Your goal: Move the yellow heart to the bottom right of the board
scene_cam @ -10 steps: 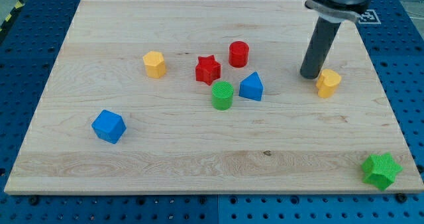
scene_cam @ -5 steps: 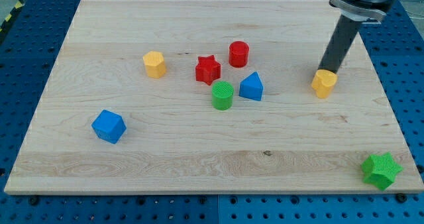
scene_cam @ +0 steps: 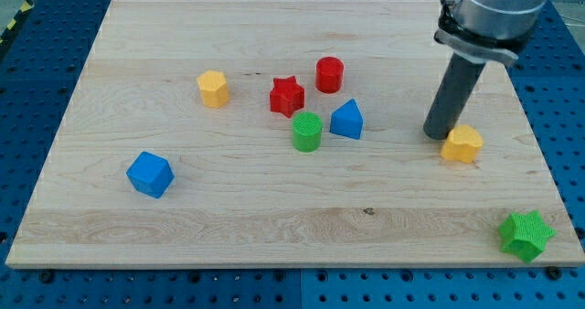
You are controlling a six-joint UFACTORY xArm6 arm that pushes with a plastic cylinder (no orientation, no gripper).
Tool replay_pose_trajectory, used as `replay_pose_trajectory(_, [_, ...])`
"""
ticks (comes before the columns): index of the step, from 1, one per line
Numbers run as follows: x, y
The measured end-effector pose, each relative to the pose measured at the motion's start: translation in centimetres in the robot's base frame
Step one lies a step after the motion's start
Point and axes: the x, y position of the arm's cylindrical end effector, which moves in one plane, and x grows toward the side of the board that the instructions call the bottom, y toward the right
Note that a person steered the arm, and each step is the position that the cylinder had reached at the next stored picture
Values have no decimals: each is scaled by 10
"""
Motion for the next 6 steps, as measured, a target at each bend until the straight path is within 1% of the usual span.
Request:
replay_pose_trajectory(1, [11, 0])
replay_pose_trajectory(3, [17, 0])
replay_pose_trajectory(4, [13, 0])
replay_pose_trajectory(5, [-11, 8])
replay_pose_trajectory(6, [-8, 9])
